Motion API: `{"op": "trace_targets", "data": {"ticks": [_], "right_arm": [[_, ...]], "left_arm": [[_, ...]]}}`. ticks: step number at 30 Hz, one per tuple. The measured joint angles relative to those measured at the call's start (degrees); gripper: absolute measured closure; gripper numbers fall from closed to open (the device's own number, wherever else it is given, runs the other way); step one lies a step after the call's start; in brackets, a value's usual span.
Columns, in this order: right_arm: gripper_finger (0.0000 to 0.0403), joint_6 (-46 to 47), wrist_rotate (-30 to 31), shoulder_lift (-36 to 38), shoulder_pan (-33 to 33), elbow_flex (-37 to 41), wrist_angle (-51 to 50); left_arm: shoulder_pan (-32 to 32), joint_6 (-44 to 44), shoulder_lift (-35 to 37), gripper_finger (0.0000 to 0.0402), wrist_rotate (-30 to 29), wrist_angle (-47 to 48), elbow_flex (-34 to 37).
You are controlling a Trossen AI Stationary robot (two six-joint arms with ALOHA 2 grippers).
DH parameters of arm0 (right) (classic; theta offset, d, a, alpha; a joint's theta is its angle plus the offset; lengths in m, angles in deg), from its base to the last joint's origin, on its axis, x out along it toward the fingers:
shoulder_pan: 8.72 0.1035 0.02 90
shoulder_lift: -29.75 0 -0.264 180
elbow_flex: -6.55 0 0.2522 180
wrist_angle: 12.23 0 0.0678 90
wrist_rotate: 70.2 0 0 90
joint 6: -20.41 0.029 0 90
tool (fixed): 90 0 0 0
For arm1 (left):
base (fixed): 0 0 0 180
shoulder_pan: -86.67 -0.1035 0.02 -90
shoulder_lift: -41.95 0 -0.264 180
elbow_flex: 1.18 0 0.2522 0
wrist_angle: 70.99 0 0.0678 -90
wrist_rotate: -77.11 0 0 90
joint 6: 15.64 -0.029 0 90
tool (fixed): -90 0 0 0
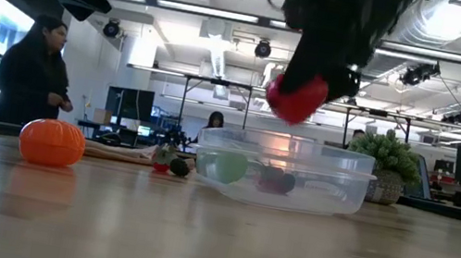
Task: Pick and placing Produce into tupperware
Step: Put the red apple into the transparent bin
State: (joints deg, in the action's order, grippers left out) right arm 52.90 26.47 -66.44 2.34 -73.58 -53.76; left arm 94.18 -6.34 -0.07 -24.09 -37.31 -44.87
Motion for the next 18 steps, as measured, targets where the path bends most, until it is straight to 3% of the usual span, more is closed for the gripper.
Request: {"op": "trace_targets", "data": {"ticks": [10,18], "right_arm": [[0.0132,-3.0,-4.0,-7.5,-0.9,0.0,-0.3],[0.0132,-4.5,-4.2,-8.6,-0.8,0.0,-0.6]], "left_arm": [[0.0,0.0,0.0,0.0401,0.0,0.0,0.0],[0.0,0.0,0.0,0.0401,0.0,0.0,0.0]]}}
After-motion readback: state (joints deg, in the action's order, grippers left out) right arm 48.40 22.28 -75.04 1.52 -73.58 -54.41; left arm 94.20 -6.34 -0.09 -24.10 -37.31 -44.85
